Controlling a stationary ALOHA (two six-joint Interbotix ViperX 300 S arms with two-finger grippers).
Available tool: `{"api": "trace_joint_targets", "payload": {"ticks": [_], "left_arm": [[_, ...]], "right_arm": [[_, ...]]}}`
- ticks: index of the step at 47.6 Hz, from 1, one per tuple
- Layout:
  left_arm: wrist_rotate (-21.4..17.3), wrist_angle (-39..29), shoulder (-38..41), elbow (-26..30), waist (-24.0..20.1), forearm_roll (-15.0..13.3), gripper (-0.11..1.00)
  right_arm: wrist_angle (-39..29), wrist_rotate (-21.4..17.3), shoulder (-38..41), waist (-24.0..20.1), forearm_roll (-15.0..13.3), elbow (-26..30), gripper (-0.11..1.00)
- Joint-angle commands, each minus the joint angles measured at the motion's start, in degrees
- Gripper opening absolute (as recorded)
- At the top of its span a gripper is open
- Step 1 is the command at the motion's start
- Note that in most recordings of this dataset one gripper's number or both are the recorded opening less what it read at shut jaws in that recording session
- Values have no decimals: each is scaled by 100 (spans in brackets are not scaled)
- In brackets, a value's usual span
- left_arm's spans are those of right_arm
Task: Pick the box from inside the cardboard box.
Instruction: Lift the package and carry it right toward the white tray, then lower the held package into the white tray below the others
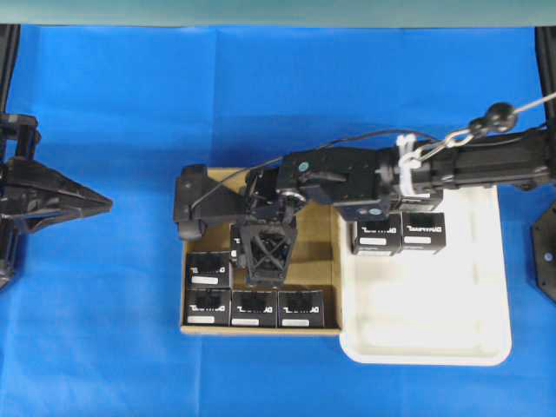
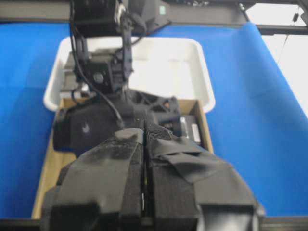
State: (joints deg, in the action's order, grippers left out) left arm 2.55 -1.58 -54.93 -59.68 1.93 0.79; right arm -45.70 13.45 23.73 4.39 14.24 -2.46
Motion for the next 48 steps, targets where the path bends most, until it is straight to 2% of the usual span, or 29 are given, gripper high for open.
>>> {"api": "trace_joint_targets", "payload": {"ticks": [1,13,18,25,32,38,48], "left_arm": [[9,26,35,158,18,18,-3],[0,-105,0,149,-18,18,-3],[0,-176,0,149,-35,18,-3],[0,-185,9,149,-35,18,-3],[9,-185,26,149,-35,18,-3],[9,-185,35,149,-35,18,-3],[9,-185,35,149,-35,18,-3]], "right_arm": [[-88,-18,-360,70,9,88,63],[-1072,-35,-1441,149,9,18,63],[-1591,-158,-1978,114,0,-211,63],[-1942,-483,-2637,18,18,-782,63],[-1811,-879,-3190,-211,18,-1705,63],[-1354,-1160,-3533,-457,26,-2355,63],[-510,-1274,-3621,-791,26,-3217,63]]}}
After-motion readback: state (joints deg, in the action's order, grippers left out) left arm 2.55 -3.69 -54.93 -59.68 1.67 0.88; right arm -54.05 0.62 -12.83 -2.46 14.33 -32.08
